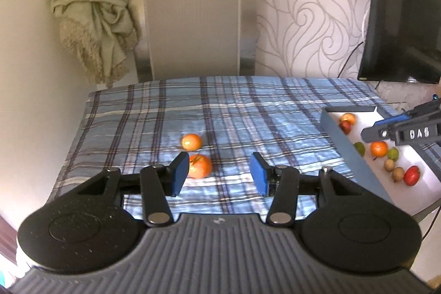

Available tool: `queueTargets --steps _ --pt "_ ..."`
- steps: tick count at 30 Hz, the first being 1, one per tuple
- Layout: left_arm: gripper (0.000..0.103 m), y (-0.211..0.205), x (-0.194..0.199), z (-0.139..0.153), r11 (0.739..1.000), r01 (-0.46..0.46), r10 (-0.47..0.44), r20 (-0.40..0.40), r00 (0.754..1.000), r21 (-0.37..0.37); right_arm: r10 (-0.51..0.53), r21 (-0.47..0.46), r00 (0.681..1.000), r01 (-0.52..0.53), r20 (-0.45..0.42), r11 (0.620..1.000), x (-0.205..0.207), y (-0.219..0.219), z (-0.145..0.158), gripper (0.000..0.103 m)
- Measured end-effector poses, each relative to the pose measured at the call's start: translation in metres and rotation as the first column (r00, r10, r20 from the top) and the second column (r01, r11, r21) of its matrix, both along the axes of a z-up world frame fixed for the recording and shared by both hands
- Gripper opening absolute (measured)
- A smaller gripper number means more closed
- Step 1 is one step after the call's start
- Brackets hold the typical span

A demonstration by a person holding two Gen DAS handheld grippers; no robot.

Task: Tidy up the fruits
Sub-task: 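Move both open tools back toward the two mandarins on the bedspread, then grasp the mandarin with the leaf stem using the right tool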

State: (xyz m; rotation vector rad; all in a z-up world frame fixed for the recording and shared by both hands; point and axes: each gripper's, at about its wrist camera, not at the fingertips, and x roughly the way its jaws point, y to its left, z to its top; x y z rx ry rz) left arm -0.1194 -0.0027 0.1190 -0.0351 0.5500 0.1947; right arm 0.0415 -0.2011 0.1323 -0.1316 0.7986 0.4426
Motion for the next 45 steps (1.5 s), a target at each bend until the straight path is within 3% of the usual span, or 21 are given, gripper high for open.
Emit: queueTargets --steps 7,19,26,30,45 --pt "0.055 0.026 -0.004 -0.003 1.0 -0.026 0.026 -0.001 1.0 -0.001 0.103 0.0 0.994 -0.104 -0.036 0.995 -0.001 0.047 -0.011 0.032" --pt "0.059 0.061 0.014 -0.008 1.0 0.01 -0.01 -0.008 1.0 0.016 0.212 0.018 0.975 -0.211 -0.066 0.977 0.009 0.116 -0.036 0.032" --pt "0.059 0.098 0.014 -0.013 1.0 -0.021 0.021 -0.028 0.999 0.012 0.235 0.022 0.967 -0.234 -0.102 0.972 0.023 0.154 -0.051 0.033" --pt "0.059 0.119 0.007 -0.017 0.999 -0.052 0.053 -0.044 0.998 0.015 0.236 0.022 0.965 -0.235 -0.114 0.972 0.031 0.171 -0.062 0.049" --pt "0.059 0.165 -0.024 -0.023 0.985 -0.169 0.17 -0.049 0.984 0.016 0.209 -0.03 0.969 -0.215 -0.129 0.976 0.062 0.208 -0.094 0.048"
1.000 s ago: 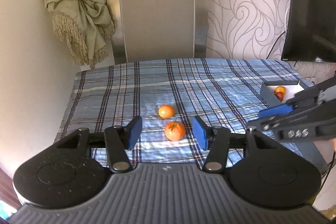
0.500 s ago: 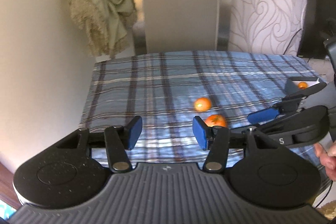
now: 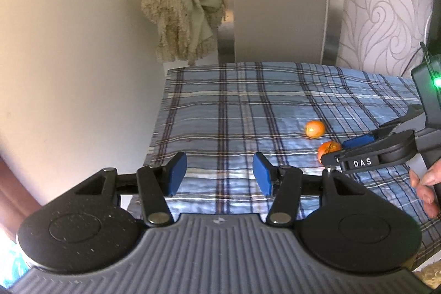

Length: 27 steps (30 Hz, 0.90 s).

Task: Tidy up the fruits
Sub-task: 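Grasp the mandarin with the leaf stem using the right tool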

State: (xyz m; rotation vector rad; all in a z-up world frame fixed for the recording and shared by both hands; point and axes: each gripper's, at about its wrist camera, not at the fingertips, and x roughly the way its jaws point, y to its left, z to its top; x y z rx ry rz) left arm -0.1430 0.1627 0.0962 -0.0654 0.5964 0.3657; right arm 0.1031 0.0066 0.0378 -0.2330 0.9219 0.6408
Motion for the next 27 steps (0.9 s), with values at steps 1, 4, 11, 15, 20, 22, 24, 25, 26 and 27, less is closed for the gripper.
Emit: queueTargets --steps 1,4,11,15,20,22,24,25,26,27 --pt "0.059 0.002 -0.002 0.0 1.0 -0.006 0.006 0.002 1.0 -0.001 0.009 -0.006 1.0 -0.009 -0.003 1.0 0.0 0.002 -0.001 0.048" --pt "0.059 0.006 -0.005 0.001 1.0 -0.017 0.017 0.009 1.0 -0.008 0.021 -0.033 1.0 -0.021 -0.004 0.999 -0.001 0.008 -0.004 0.042" --pt "0.059 0.007 -0.002 -0.001 1.0 0.009 -0.009 0.01 1.0 -0.017 -0.003 -0.037 1.0 0.003 -0.001 0.999 -0.003 0.002 0.001 0.041" --pt "0.059 0.006 0.01 -0.003 0.998 0.047 -0.047 0.007 0.999 -0.028 -0.036 -0.017 0.999 0.036 -0.015 0.999 -0.007 -0.007 0.011 0.041" --pt "0.059 -0.004 0.036 -0.009 0.99 0.134 -0.134 0.005 0.991 -0.041 -0.066 0.016 0.998 0.066 -0.017 0.998 -0.017 -0.02 0.034 0.041" --pt "0.059 -0.01 0.046 -0.011 0.984 0.172 -0.172 0.009 0.985 -0.041 -0.076 0.024 0.997 0.076 -0.012 0.997 -0.023 -0.026 0.044 0.041" --pt "0.059 -0.016 0.055 -0.013 0.979 0.198 -0.197 0.013 0.98 -0.044 -0.086 0.03 0.996 0.086 -0.002 0.996 -0.031 -0.032 0.054 0.041" --pt "0.059 -0.018 0.059 -0.014 0.976 0.213 -0.212 0.015 0.977 -0.051 -0.089 0.031 0.996 0.089 0.007 0.996 -0.035 -0.035 0.06 0.041" --pt "0.059 -0.021 0.064 -0.015 0.973 0.225 -0.224 0.016 0.974 -0.054 -0.091 0.032 0.996 0.091 0.012 0.995 -0.039 -0.037 0.064 0.041" --pt "0.059 -0.023 0.067 -0.017 0.971 0.234 -0.233 0.016 0.972 -0.053 -0.094 0.037 0.995 0.093 0.015 0.995 -0.043 -0.04 0.068 0.041"
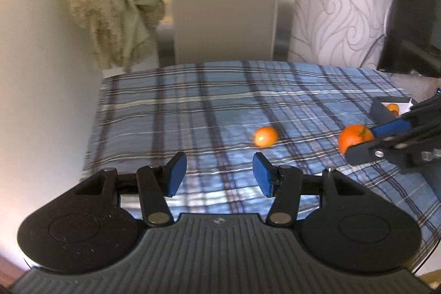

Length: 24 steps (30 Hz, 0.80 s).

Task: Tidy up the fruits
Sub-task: 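Grasp the mandarin with the leaf stem using the right tool, then grasp the other mandarin with the left tool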

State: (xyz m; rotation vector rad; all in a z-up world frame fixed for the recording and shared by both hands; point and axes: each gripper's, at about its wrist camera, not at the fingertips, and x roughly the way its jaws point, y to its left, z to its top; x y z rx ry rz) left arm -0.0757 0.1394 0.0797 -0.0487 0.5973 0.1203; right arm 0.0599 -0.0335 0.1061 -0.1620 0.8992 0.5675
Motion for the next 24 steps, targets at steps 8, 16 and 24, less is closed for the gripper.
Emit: queueTargets --steps 8,16,24 --pt "0.059 -0.016 0.042 -0.018 0.997 0.072 -0.072 -0.018 0.997 -0.008 -0.033 -0.006 0.999 0.034 0.01 0.999 -0.03 -0.021 0.013 0.041" --pt "0.059 -0.03 0.09 -0.039 0.995 0.101 -0.101 -0.032 0.994 0.004 -0.081 -0.078 0.996 0.085 0.047 0.993 -0.054 -0.042 0.017 0.041" --pt "0.058 -0.035 0.121 -0.057 0.996 0.092 -0.092 -0.071 0.993 -0.005 -0.15 -0.092 0.987 0.156 0.064 0.983 -0.061 -0.063 0.019 0.041"
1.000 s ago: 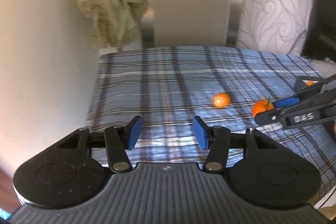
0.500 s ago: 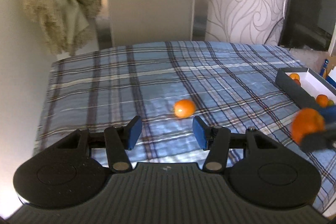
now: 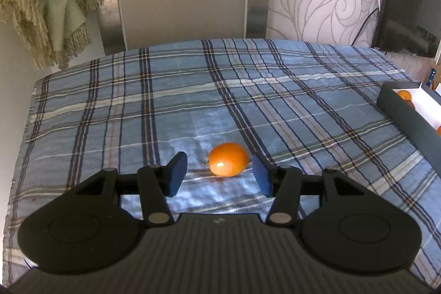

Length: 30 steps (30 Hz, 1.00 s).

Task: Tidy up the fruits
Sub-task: 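Grasp the other mandarin with the left tool, then carry both held mandarins over the white tray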

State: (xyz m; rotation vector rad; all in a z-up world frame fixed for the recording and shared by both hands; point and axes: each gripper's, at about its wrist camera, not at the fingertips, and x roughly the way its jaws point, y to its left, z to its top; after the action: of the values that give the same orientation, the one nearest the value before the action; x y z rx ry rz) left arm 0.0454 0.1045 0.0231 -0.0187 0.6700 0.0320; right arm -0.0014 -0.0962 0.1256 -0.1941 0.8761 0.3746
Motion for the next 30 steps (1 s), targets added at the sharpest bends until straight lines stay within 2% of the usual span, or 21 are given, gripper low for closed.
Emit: queueTargets --steps 6,10,21,30 --pt "0.055 -0.009 0.012 -0.006 1.0 0.008 -0.008 -0.012 1.0 0.009 0.011 0.006 1.0 -0.012 0.024 1.0 0.0 -0.002 0.002 0.041" --pt "0.045 -0.011 0.016 -0.008 1.0 0.001 -0.001 -0.011 1.0 0.021 -0.001 0.015 1.0 0.0 0.029 1.0 0.002 -0.006 0.001 0.041" --pt "0.044 -0.016 0.014 -0.005 1.0 -0.008 0.008 0.003 1.0 0.028 -0.01 0.035 0.999 0.008 0.052 0.999 0.006 -0.015 0.003 0.041" --pt "0.044 -0.027 0.006 0.011 0.999 -0.012 0.011 0.029 1.0 0.047 0.016 0.052 0.999 -0.019 0.05 0.998 0.008 -0.02 0.002 0.041"
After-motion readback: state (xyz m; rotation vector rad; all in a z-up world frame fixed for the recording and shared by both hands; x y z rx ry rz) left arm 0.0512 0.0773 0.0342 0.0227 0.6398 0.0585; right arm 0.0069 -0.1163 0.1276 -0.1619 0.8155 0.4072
